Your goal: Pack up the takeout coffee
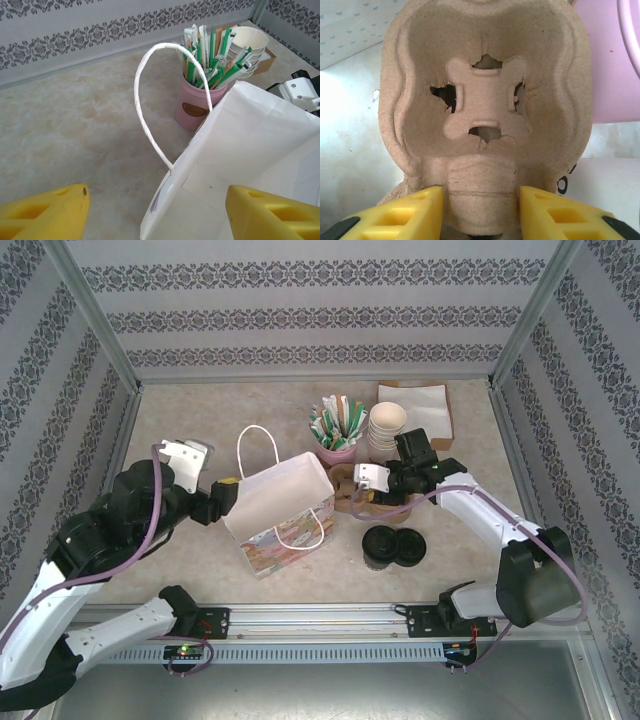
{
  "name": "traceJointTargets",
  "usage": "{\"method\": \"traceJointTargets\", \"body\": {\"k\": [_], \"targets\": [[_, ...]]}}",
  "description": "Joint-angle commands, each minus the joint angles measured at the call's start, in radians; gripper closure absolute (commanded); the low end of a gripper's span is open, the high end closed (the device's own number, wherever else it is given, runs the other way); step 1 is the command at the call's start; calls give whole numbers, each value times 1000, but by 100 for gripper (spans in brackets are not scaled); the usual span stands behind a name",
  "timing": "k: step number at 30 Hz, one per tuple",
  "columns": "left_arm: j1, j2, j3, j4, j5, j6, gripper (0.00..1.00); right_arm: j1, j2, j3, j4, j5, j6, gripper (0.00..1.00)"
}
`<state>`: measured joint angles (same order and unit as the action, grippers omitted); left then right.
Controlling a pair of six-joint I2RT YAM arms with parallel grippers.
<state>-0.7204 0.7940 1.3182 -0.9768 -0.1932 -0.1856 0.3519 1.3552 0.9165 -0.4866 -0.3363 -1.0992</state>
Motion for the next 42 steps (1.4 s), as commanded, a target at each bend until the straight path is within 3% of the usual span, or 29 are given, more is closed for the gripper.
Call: {"method": "traceJointTargets", "body": {"k": [1, 9, 17, 42], "targets": [[-11, 7, 60, -118, -18, -63, 27, 19, -48, 9, -52, -6, 4, 56], [-11, 7, 118, -207, 4, -154, 25, 19, -98, -13, -46, 6, 13, 53], [-11, 19, 106, -258, 28, -215, 23, 21, -41, 43, -82, -8, 7, 47], [-11, 13, 81, -281, -17, -218, 22, 76, 79, 120, -123, 116, 27, 41]]}}
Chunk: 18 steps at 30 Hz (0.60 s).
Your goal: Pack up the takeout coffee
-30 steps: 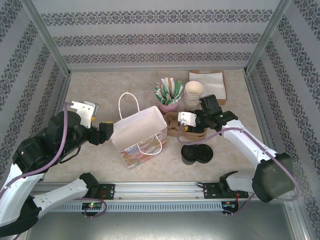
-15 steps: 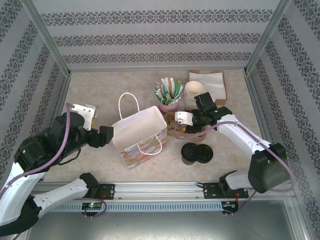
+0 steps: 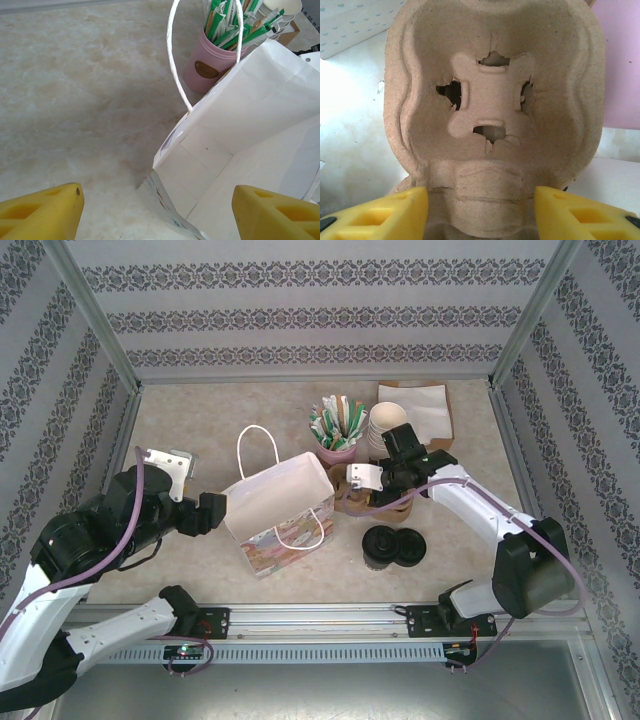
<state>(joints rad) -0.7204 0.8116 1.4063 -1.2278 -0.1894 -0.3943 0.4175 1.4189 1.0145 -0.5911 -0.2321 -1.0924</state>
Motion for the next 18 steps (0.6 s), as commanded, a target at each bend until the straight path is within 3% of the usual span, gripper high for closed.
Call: {"method": "traceJointTargets", "body": {"k": [1, 18], "targets": [[-11, -5, -8, -32, -21, -9, 22, 13, 18, 22, -20, 17, 18, 42], [-11, -5, -15, -18, -21, -5, 22, 27, 34, 22, -3, 57, 3, 50]]}}
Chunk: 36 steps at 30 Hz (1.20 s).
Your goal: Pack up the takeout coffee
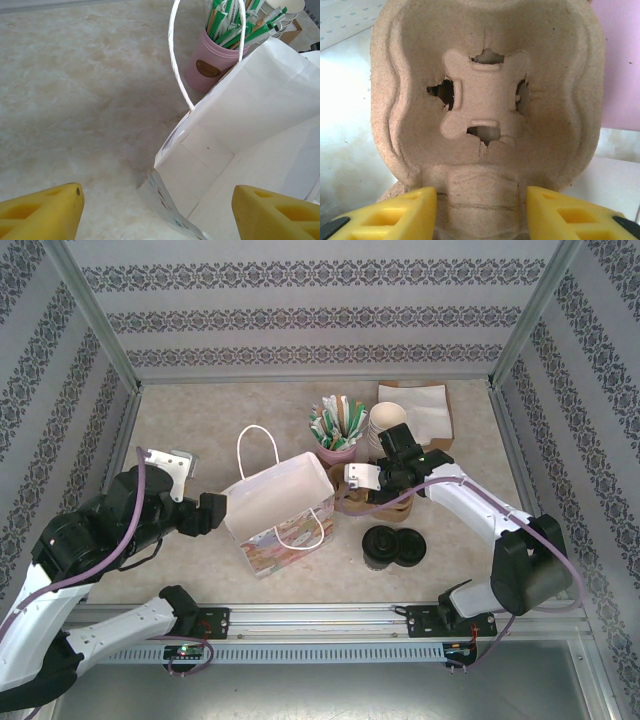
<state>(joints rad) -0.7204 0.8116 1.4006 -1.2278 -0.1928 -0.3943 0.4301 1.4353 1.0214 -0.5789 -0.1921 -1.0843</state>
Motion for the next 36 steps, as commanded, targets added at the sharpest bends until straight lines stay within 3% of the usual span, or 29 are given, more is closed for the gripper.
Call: {"method": "traceJointTargets", "body": {"k": [1, 13, 28, 36], "targets": [[-11, -4, -10, -18, -18, -4, 22, 13, 19, 16, -16, 20, -6, 50], [-11, -5, -8, -15, -19, -2, 22, 23, 30, 15, -33, 59, -35, 47], [8, -7, -49, 7, -7, -8, 20, 24, 10, 11, -41, 44, -32, 58], [73, 31, -33, -29, 22, -76, 9, 18, -48, -4, -33, 18, -17, 60]]}}
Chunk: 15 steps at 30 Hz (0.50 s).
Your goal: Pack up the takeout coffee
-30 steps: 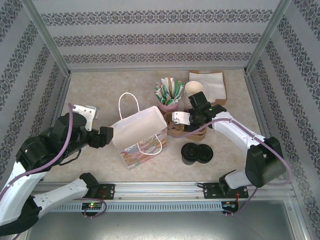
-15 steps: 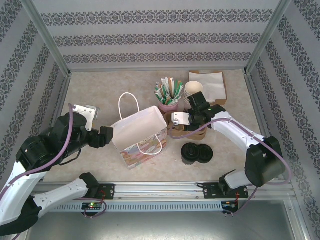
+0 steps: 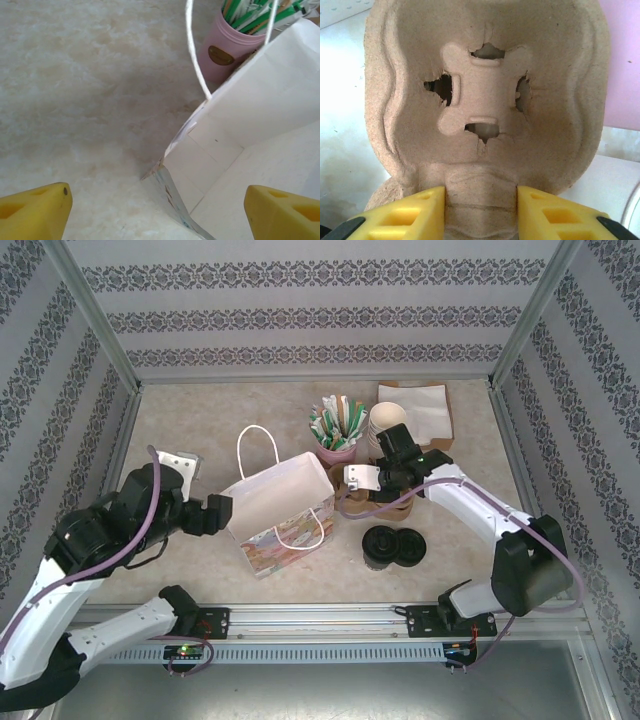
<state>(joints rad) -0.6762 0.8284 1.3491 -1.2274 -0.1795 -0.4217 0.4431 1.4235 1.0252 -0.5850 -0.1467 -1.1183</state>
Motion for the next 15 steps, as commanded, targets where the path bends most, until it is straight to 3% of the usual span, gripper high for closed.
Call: {"method": "traceJointTargets", "body": {"k": [1, 6, 15], "targets": [[39, 17, 23, -33, 20, -58, 9, 5, -43, -10, -26, -29, 17, 60], [58, 18, 27, -46, 43, -119, 9, 3, -81, -26, -24, -34, 27, 60], [61, 6, 11, -48, 95, -231, 19, 0, -168, -68, -39, -24, 53, 60]]}}
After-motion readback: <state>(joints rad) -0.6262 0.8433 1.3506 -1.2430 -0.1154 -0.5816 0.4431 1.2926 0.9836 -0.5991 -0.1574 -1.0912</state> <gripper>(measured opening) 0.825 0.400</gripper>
